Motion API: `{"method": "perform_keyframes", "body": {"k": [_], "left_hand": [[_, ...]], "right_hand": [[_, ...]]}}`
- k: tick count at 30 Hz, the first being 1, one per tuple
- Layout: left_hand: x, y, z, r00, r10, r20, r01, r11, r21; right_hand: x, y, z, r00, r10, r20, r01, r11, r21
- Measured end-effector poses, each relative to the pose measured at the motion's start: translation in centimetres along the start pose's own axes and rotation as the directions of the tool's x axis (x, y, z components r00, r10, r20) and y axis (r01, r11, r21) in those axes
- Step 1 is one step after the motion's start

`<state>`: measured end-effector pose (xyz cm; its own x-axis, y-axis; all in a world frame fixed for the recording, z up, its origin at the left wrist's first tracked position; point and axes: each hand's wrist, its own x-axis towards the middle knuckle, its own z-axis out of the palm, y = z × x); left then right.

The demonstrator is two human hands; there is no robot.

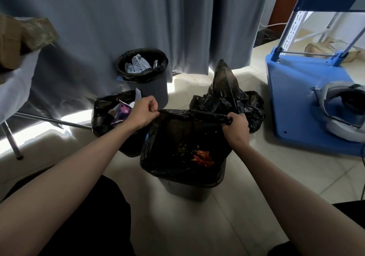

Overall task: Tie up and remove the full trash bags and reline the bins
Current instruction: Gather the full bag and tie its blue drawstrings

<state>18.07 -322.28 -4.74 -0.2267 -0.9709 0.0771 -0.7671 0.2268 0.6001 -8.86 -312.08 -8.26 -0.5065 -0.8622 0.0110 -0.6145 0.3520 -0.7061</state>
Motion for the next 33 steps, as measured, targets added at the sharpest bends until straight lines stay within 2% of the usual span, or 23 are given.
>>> {"method": "perform_keyframes", "body": {"k": [2,3,5,6,7,8,10,12,14,16,19,21,22,24,26,28,33], "left_hand": [[-0.2,-0.4,-0.1,0.988,-0.129,0.082,0.129,0.992,0.006],[-0.4,-0.4,-0.4,0.966,-0.208,0.154,0.198,0.977,0.078],[-1.0,-0.3,-1.0,0.885,-0.330,0.329,0.251,0.932,0.261],[-1.2,-0.1,-1.2,0.843,-0.372,0.387,0.266,0.916,0.300],[-1.2,0.0,-1.3,0.831,-0.385,0.402,0.278,0.913,0.299],[-1.2,0.1,-1.3,0.852,-0.365,0.375,0.279,0.923,0.264],[-0.9,0.2,-1.3,0.922,-0.301,0.246,0.281,0.953,0.113],[-1.0,0.6,-1.6,0.942,-0.290,0.167,0.297,0.954,-0.022],[-1.4,0.9,-2.1,0.924,-0.316,0.216,0.335,0.941,-0.056],[-1.9,1.0,-2.8,0.863,-0.376,0.338,0.392,0.920,0.022],[-2.9,0.6,-3.5,0.766,-0.428,0.480,0.430,0.896,0.114],[-3.5,0.5,-3.8,0.760,-0.421,0.496,0.436,0.895,0.092],[-3.8,0.6,-3.9,0.763,-0.415,0.495,0.437,0.896,0.079],[-4.2,1.0,-4.2,0.778,-0.409,0.477,0.448,0.893,0.037],[-4.4,1.4,-4.6,0.794,-0.410,0.450,0.465,0.885,-0.015],[-4.7,1.8,-4.9,0.814,-0.408,0.414,0.476,0.876,-0.073],[-4.8,2.3,-5.2,0.862,-0.383,0.333,0.473,0.844,-0.254]], "right_hand": [[-0.1,-0.5,-0.3,0.996,-0.024,0.084,0.022,0.999,0.024],[-0.3,-0.8,-0.5,0.990,-0.034,0.140,0.031,0.999,0.021],[-0.6,-1.4,-0.8,0.974,-0.077,0.211,0.077,0.997,0.009],[-0.7,-1.6,-0.8,0.973,-0.121,0.196,0.120,0.993,0.017],[-0.7,-1.8,-0.9,0.975,-0.154,0.161,0.148,0.988,0.048],[-0.7,-2.0,-1.1,0.979,-0.169,0.111,0.158,0.982,0.102],[-0.5,-2.3,-1.8,0.990,-0.136,0.038,0.123,0.965,0.230],[-0.2,-1.8,-2.4,0.995,-0.086,0.047,0.068,0.953,0.294],[-0.4,-0.9,-2.9,0.996,0.007,0.094,-0.028,0.973,0.231],[-1.2,-0.6,-3.6,0.981,0.132,0.142,-0.154,0.976,0.155],[-2.2,-1.4,-5.3,0.897,0.253,0.362,-0.326,0.933,0.156],[-2.9,-2.1,-6.1,0.802,0.257,0.539,-0.356,0.931,0.085],[-3.1,-2.3,-6.2,0.773,0.251,0.582,-0.343,0.938,0.050],[-3.2,-2.5,-6.1,0.796,0.237,0.556,-0.307,0.951,0.034],[-3.0,-2.4,-6.1,0.875,0.219,0.431,-0.280,0.956,0.082],[-2.8,-2.3,-6.5,0.919,0.201,0.340,-0.257,0.958,0.130],[-3.3,-2.3,-7.7,0.932,0.179,0.316,-0.241,0.956,0.170]]}}
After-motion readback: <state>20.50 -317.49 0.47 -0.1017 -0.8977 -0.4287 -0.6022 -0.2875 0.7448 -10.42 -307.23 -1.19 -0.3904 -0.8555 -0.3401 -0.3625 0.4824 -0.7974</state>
